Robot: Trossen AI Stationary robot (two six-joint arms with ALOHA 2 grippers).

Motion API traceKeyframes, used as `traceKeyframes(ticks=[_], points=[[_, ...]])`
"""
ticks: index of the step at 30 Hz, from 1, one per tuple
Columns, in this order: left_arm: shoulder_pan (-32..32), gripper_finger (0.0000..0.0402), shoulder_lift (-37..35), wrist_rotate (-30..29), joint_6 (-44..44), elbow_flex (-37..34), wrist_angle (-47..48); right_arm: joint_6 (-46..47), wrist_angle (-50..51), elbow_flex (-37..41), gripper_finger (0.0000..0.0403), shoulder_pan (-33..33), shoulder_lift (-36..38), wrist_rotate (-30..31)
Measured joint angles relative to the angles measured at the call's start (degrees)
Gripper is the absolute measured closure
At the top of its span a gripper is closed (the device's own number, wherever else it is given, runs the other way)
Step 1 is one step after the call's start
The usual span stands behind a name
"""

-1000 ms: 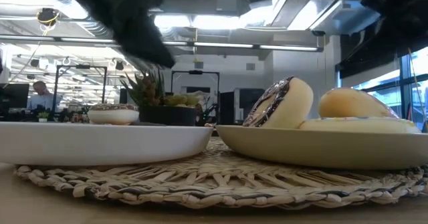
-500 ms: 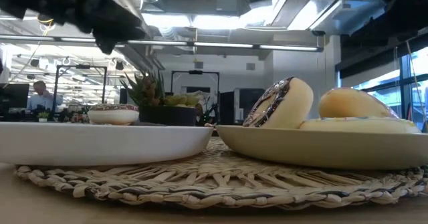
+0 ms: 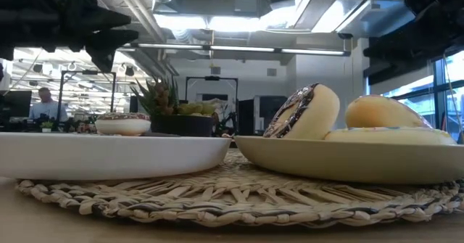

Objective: Pick & Place donuts
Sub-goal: Return to Home Position

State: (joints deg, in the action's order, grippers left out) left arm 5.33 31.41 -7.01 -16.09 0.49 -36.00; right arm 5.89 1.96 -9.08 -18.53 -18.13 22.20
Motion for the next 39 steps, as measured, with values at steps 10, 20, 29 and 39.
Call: traceKeyframes(ticks=[10,20,29,39], points=[[-6.5,0.0258,-14.4,6.3,0.5,0.0,14.4,0.9,7.5,0.1,0.0210,1.9,9.9,0.0],[-10.7,0.0258,-31.5,9.2,1.2,0.0,28.0,1.2,15.5,-0.1,0.0210,1.9,18.0,-1.1],[-13.4,0.0258,-31.4,8.4,1.7,0.0,31.7,0.3,7.6,2.9,0.0210,1.9,18.0,-2.2],[-14.7,0.0258,-31.3,3.3,4.4,0.0,34.1,-1.1,-0.4,6.8,0.0210,1.9,17.9,1.5]])
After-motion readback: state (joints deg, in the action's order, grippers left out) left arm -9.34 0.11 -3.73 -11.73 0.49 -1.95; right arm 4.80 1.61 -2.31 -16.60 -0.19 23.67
